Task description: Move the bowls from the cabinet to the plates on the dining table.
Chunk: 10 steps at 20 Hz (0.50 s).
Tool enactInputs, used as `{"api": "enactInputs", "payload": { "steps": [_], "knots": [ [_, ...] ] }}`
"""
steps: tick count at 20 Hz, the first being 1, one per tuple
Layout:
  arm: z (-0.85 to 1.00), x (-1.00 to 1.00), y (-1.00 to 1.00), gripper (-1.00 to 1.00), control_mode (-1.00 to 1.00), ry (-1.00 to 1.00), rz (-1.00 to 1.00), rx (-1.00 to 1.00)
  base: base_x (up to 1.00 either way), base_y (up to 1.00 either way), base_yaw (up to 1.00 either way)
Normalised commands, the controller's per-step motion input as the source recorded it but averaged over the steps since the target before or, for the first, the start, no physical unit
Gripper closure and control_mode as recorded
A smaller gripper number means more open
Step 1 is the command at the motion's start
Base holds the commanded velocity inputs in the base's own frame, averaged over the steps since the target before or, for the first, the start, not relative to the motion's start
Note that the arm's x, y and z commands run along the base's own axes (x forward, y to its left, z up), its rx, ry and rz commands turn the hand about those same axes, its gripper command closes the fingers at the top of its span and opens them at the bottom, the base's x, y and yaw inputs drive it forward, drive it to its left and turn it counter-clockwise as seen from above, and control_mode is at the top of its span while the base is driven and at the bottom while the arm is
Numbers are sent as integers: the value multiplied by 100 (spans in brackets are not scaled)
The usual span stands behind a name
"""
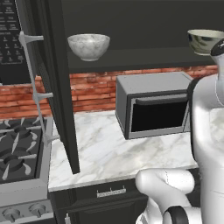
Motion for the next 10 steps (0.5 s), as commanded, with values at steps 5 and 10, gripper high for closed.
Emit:
{"api": "enactInputs", "payload": {
  "steps": [5,10],
  "knots": [
    [0,-19,71,-100,-100,-18,14,1,0,0,0],
    [0,-24,67,-100,-100,-15,18,1,0,0,0]
  ]
}}
